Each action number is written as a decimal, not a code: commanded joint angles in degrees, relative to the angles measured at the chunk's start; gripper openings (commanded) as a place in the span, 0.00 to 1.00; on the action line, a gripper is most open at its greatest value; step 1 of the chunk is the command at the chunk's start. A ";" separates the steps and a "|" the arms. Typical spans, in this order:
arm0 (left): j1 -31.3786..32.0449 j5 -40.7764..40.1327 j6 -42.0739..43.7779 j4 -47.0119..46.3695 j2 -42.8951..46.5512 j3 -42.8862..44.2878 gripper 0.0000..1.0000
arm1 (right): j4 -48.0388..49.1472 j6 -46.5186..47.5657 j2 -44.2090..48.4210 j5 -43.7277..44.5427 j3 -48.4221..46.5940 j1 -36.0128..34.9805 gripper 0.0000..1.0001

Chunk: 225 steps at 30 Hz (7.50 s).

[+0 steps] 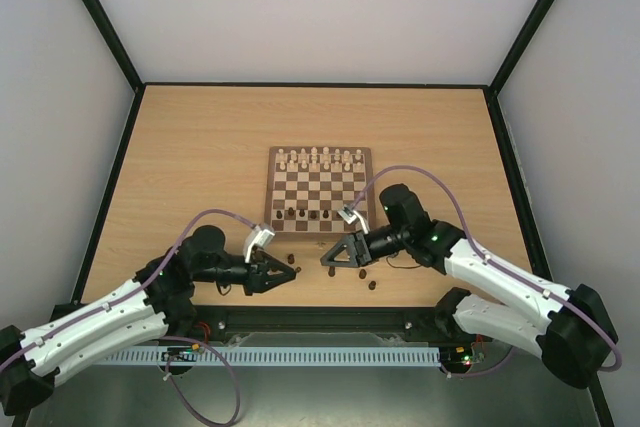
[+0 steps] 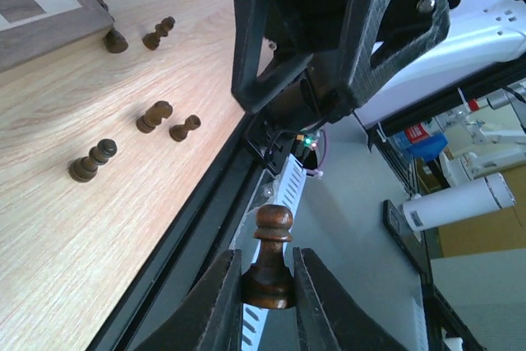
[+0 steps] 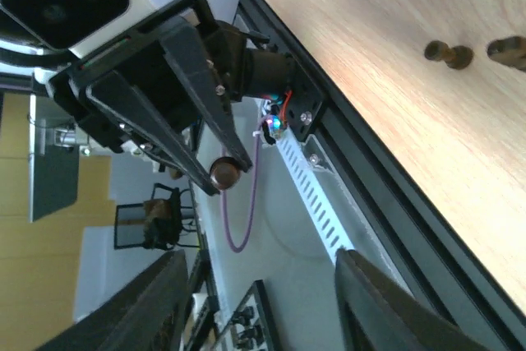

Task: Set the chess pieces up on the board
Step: Adjust the chess piece, then place the chess piece on the chessboard, then pick up the chess piece at the center of the board.

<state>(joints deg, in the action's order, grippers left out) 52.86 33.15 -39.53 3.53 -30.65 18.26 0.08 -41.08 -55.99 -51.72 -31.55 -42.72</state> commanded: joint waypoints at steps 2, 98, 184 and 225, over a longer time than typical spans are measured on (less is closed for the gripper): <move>0.22 4.63 1.74 0.65 -0.92 1.22 0.18 | 0.10 -2.41 -0.82 -3.27 -3.09 -0.90 0.41; -1.40 -56.02 7.30 6.46 -32.48 24.77 0.99 | -43.06 13.40 -32.79 66.69 -33.97 -1.42 0.05; -0.41 -56.74 8.41 2.40 -26.90 19.56 0.99 | -26.58 10.27 -0.46 54.86 -15.02 3.43 0.99; -0.46 -57.88 8.09 1.15 -25.41 17.78 0.99 | -11.70 6.12 3.69 68.47 -0.09 3.43 1.00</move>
<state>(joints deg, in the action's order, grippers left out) 52.23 -23.99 -31.51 5.48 -55.75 35.88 -14.63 -34.54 -52.21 14.39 -33.91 -39.38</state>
